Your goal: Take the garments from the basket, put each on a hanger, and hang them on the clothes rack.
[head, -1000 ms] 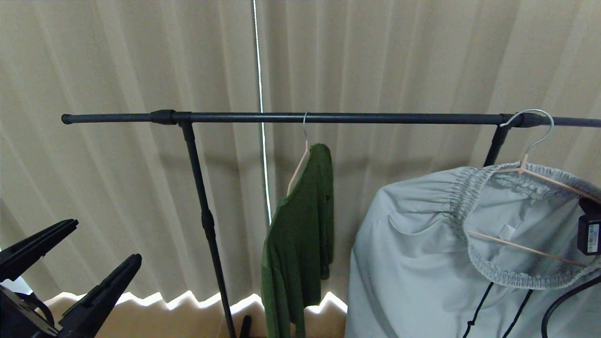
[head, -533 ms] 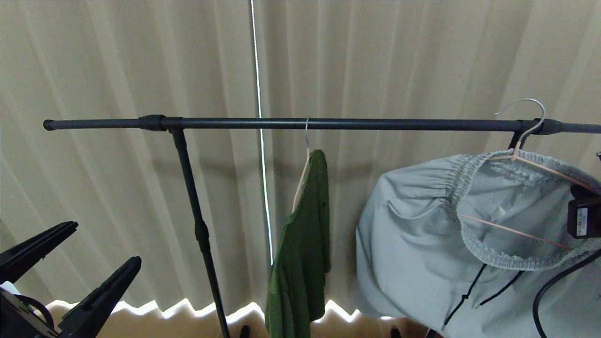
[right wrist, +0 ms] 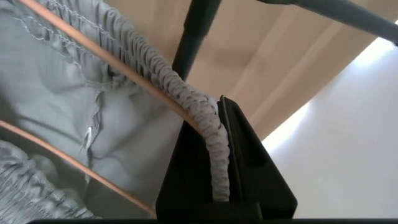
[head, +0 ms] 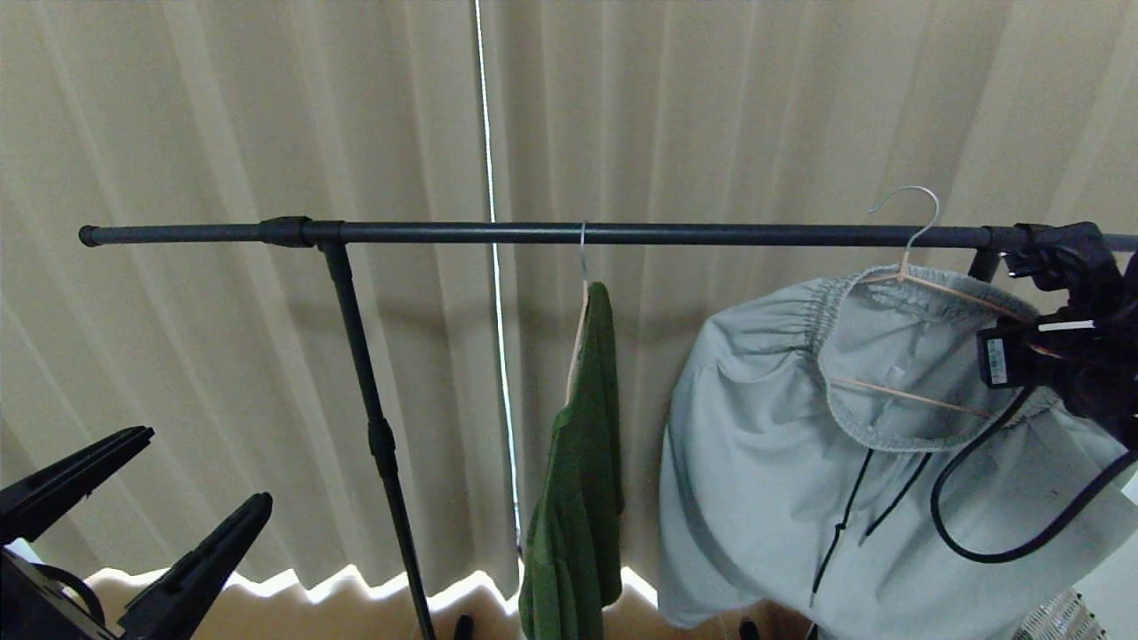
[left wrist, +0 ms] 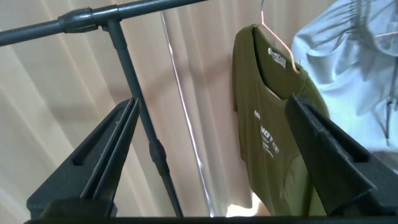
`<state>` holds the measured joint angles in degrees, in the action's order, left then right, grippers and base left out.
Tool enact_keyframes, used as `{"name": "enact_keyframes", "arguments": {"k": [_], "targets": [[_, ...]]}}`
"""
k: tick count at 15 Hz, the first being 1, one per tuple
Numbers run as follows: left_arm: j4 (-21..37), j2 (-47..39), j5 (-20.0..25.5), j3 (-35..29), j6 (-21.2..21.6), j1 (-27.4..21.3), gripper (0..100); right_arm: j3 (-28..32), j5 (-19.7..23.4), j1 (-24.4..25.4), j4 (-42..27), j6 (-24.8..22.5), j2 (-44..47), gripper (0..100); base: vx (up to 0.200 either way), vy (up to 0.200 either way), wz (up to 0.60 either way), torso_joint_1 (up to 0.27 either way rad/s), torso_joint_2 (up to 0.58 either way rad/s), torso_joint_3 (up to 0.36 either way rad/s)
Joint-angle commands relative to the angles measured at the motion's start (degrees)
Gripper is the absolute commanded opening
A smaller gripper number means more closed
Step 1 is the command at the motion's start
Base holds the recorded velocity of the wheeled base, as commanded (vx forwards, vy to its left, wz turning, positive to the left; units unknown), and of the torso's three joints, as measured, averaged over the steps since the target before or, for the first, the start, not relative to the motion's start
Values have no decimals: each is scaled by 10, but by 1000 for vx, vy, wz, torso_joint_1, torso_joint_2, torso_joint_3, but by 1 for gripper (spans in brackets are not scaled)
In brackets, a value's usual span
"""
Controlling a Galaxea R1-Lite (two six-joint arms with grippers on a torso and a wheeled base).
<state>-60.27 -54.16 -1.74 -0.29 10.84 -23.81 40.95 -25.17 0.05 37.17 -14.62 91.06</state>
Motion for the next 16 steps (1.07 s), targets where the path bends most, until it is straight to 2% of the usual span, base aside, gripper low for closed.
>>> {"name": "enact_keyframes", "arguments": {"k": [1, 5, 6, 10, 12, 13, 16], "targets": [[0, -2, 0, 0, 0, 0, 100, 13, -9, -1, 6, -1, 59, 0, 0, 0, 0, 0, 0, 0], [12, -8, 0, -1, 1, 0, 100, -11, -3, 10, 7, 1, 60, 0, 0, 0, 0, 0, 0, 0], [37, -9, -1, -6, 0, 0, 100, -22, -2, 30, 8, 6, 57, 0, 0, 0, 0, 0, 0, 0], [43, -6, -3, -21, 5, 3, 100, -43, -2, 72, 7, 46, 41, 0, 0, 0, 0, 0, 0, 0], [43, -1, -3, -23, 4, 35, 100, -46, -1, 73, 7, 49, 35, 0, 0, 0, 0, 0, 0, 0], [43, 5, -3, -18, 2, 54, 100, -50, -1, 73, 7, 49, 27, 100, 0, 0, 0, 0, 0, 0], [44, 31, -1, 3, 1, 102, 100, -64, 0, 87, 16, 72, 6, 100, 0, 0, 0, 0, 0, 0]]}}
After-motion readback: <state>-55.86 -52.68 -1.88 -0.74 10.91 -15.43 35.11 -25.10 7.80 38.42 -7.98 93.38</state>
